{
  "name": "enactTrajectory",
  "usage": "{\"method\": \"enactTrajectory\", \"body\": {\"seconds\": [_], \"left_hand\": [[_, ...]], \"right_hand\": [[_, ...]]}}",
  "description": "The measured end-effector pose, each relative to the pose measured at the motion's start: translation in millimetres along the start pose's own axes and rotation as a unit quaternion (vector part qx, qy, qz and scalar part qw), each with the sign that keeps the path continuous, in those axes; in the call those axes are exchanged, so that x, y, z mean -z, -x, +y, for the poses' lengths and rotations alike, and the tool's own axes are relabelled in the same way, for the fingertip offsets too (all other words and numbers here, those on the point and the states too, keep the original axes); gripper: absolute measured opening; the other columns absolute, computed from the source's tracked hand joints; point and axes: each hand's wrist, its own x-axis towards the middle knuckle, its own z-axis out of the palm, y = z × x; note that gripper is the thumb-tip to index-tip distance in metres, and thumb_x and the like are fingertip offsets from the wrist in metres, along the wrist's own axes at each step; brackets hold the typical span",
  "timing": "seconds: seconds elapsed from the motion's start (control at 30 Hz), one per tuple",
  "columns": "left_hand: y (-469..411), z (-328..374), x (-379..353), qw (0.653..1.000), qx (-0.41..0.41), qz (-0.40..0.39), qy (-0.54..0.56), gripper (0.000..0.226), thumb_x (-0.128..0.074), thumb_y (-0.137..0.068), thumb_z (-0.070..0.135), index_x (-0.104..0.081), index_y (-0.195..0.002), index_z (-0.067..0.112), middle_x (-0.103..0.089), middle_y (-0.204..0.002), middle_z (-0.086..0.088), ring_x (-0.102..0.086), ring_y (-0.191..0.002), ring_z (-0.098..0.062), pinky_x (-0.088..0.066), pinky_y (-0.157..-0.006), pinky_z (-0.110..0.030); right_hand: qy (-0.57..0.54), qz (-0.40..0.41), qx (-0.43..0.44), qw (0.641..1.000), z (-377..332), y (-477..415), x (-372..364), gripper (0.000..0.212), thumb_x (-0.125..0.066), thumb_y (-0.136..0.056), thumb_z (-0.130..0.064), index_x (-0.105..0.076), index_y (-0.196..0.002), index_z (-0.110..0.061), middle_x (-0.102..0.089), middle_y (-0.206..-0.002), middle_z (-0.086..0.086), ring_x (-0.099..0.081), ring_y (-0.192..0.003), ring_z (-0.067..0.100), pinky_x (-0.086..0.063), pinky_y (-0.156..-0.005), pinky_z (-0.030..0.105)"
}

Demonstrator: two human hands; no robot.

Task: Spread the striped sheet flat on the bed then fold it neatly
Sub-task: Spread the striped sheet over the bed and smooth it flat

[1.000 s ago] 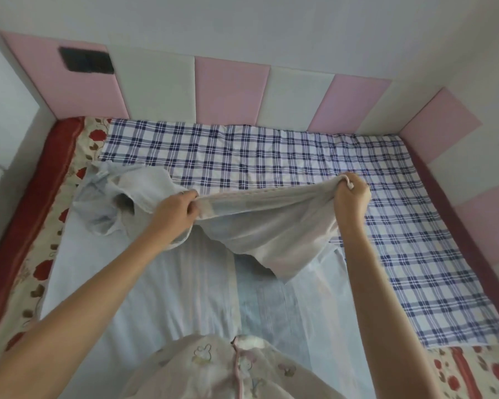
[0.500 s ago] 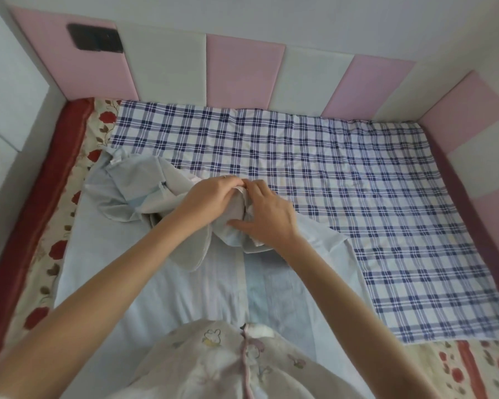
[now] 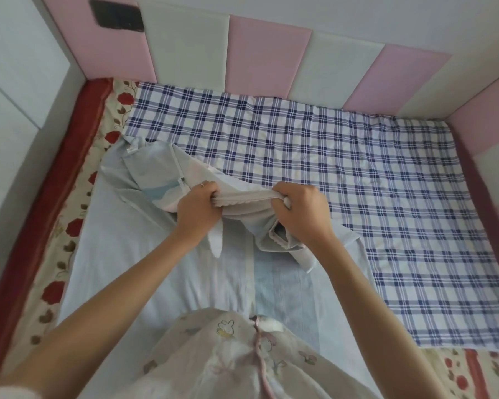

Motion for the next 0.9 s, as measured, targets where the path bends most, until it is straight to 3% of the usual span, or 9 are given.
{"method": "enactTrajectory", "body": {"seconds": [0.13, 0.2, 0.37, 0.5, 0.57, 0.7, 0.9], "left_hand": [[-8.7, -15.8, -2.6, 0.999, -0.037, -0.027, -0.003, 0.009, -0.055, -0.076, 0.018, -0.05, -0.071, 0.012, -0.056, -0.068, -0.003, -0.054, -0.065, -0.026, -0.029, -0.058, -0.03], [-8.0, -25.8, -6.6, 0.999, -0.025, -0.029, -0.017, 0.01, -0.06, -0.077, 0.015, -0.051, -0.077, 0.012, -0.057, -0.073, -0.003, -0.055, -0.071, -0.027, -0.03, -0.064, -0.033], [1.1, -38.9, -12.5, 0.997, 0.021, 0.075, 0.015, 0.017, -0.069, -0.077, 0.012, -0.053, -0.083, 0.011, -0.057, -0.076, 0.001, -0.055, -0.068, -0.02, -0.027, -0.07, -0.03], [2.7, -35.3, -14.4, 0.992, -0.043, 0.12, 0.018, 0.012, -0.063, -0.073, 0.005, -0.059, -0.082, 0.012, -0.061, -0.076, 0.004, -0.053, -0.065, -0.012, -0.024, -0.07, -0.025], [1.7, -40.3, -12.8, 0.992, -0.083, 0.09, 0.017, 0.011, -0.063, -0.074, 0.005, -0.062, -0.083, 0.012, -0.063, -0.076, 0.004, -0.051, -0.066, -0.009, -0.026, -0.071, -0.025], [-4.4, -49.4, -5.4, 0.993, -0.103, -0.056, -0.007, 0.016, -0.07, -0.072, 0.004, -0.063, -0.084, 0.009, -0.063, -0.072, 0.0, -0.059, -0.063, -0.021, -0.038, -0.072, -0.033], [-3.8, -51.8, 9.9, 0.992, -0.08, -0.091, 0.027, 0.014, -0.069, -0.071, 0.0, -0.056, -0.076, 0.004, -0.052, -0.073, 0.0, -0.05, -0.062, -0.021, -0.034, -0.055, -0.022]], "right_hand": [[-0.008, 0.021, 0.015, 1.0, 4.9, -2.7, 12.2, 0.018, -0.047, -0.071, -0.013, -0.063, -0.064, -0.013, -0.043, -0.045, -0.006, -0.039, -0.041, 0.013, -0.024, -0.039, 0.019], [-0.015, 0.036, 0.008, 0.999, 10.3, -2.5, 17.5, 0.018, -0.047, -0.07, -0.01, -0.063, -0.063, -0.012, -0.044, -0.046, -0.006, -0.04, -0.042, 0.015, -0.026, -0.039, 0.02], [-0.095, 0.066, -0.059, 0.992, 21.1, 2.2, 34.2, 0.019, -0.044, -0.072, -0.012, -0.056, -0.061, -0.021, -0.037, -0.043, -0.01, -0.032, -0.041, 0.009, -0.022, -0.039, 0.016], [-0.083, 0.079, -0.12, 0.986, 31.8, -5.2, 42.1, 0.019, -0.044, -0.075, -0.016, -0.058, -0.063, -0.018, -0.043, -0.044, 0.0, -0.034, -0.042, 0.011, -0.026, -0.04, 0.024], [-0.074, 0.082, -0.158, 0.981, 39.5, -11.6, 44.7, 0.019, -0.046, -0.078, -0.016, -0.06, -0.065, -0.019, -0.046, -0.046, 0.003, -0.035, -0.043, 0.012, -0.026, -0.041, 0.022], [-0.046, 0.072, -0.198, 0.977, 48.2, -21.8, 40.1, 0.019, -0.051, -0.085, -0.011, -0.066, -0.075, -0.018, -0.053, -0.052, 0.002, -0.041, -0.045, 0.012, -0.029, -0.042, 0.02], [-0.062, 0.081, -0.221, 0.97, 49.0, -26.7, 30.1, 0.02, -0.051, -0.085, -0.013, -0.07, -0.083, -0.02, -0.057, -0.056, -0.003, -0.048, -0.05, 0.008, -0.035, -0.045, 0.019]]}}
